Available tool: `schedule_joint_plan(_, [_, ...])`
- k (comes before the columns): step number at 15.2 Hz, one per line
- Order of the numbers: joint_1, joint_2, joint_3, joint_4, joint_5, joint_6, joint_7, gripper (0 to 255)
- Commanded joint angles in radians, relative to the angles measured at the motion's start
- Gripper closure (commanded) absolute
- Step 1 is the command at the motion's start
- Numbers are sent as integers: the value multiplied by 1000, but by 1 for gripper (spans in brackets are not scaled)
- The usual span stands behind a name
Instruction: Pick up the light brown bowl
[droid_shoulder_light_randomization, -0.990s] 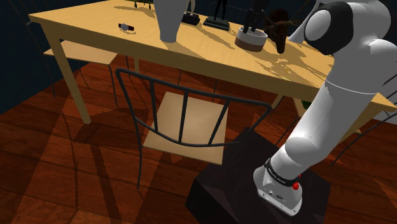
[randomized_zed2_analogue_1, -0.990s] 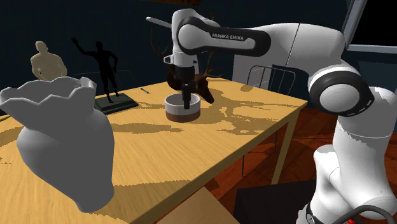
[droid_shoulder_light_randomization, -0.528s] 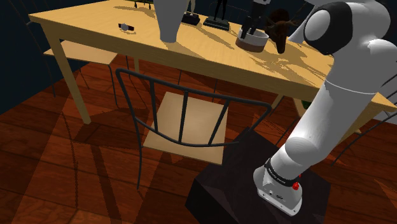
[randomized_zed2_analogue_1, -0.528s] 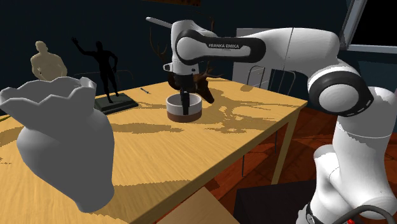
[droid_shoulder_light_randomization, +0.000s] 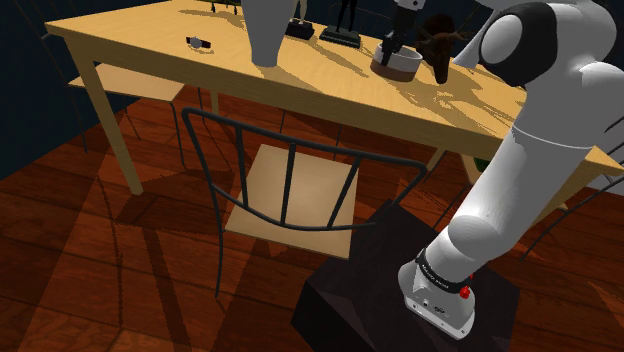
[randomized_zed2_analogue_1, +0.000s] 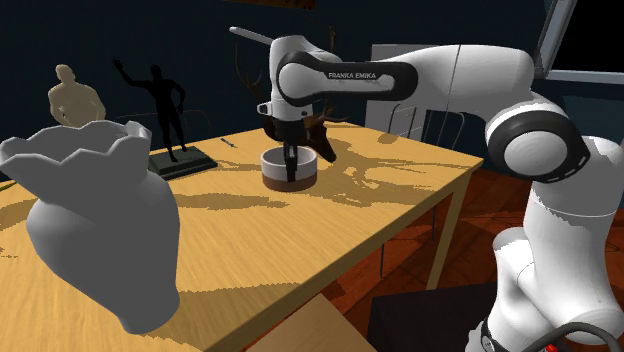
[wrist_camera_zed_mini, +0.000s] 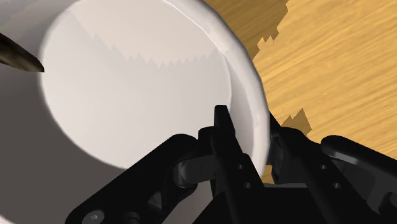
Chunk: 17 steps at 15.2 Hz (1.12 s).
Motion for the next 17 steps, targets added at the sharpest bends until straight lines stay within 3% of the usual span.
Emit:
schedule_joint_plan(1, [1, 1, 1, -4, 0, -1, 0, 255])
schedule_joint_plan(5, [-2, 7, 0, 18, 3, -18, -2, 255])
schedule_joint_plan(17, [-41, 92, -8, 297, 44, -220, -16, 255])
